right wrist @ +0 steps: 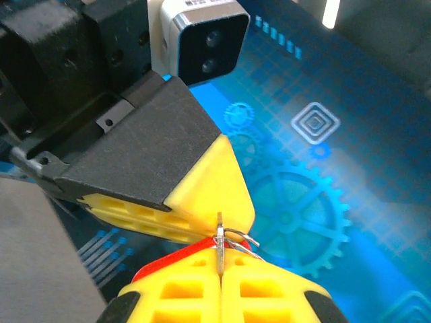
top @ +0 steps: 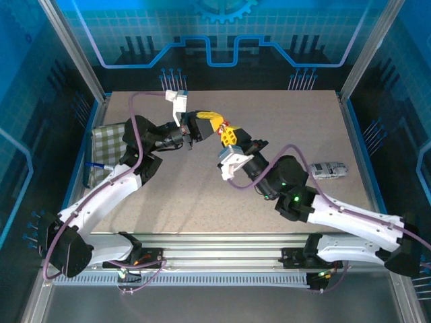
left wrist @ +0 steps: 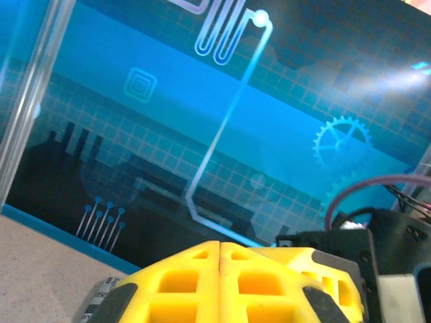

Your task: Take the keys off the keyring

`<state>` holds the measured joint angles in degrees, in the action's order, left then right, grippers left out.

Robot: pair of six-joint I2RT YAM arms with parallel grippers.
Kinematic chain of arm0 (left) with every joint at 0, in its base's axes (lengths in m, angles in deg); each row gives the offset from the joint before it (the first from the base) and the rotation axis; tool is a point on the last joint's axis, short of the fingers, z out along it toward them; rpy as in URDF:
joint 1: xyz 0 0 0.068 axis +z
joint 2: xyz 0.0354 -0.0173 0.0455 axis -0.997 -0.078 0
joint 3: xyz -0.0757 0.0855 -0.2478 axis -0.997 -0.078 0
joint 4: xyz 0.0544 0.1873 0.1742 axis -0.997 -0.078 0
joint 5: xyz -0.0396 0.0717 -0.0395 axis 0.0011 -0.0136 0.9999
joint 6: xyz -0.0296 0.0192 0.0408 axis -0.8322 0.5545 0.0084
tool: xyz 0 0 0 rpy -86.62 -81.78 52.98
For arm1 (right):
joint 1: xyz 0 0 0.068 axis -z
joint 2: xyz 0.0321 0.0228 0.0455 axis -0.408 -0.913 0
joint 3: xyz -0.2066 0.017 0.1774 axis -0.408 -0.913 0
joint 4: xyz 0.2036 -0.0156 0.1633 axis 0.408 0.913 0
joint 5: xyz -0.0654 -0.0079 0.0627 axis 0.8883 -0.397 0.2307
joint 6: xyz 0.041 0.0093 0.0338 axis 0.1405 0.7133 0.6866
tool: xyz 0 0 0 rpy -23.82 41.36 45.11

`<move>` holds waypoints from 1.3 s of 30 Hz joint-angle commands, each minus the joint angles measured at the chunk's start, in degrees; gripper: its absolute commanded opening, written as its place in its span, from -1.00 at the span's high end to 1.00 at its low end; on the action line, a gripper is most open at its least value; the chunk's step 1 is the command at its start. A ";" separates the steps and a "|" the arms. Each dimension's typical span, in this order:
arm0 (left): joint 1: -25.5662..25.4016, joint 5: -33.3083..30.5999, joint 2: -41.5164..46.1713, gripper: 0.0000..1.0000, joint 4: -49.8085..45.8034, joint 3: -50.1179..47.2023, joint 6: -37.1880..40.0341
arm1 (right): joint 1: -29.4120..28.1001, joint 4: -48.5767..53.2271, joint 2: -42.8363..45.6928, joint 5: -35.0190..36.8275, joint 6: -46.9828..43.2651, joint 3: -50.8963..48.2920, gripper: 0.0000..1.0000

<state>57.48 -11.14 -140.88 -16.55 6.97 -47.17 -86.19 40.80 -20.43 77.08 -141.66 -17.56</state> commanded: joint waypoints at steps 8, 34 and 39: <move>-2.33 5.50 1.10 1.00 -2.84 -0.13 1.62 | -1.15 -8.14 -5.29 1.35 -12.24 -3.30 1.00; 3.18 9.73 2.45 -0.40 1.21 -1.90 -7.31 | 35.86 4.33 4.12 -85.08 66.21 3.25 1.00; 3.18 14.44 -1.13 -0.55 12.03 -2.16 -16.67 | 38.10 -9.54 -0.37 -91.69 79.53 3.60 1.00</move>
<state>60.25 -1.35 -140.25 -13.45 4.43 -56.90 -49.36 43.27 -19.81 -5.01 -74.95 -15.83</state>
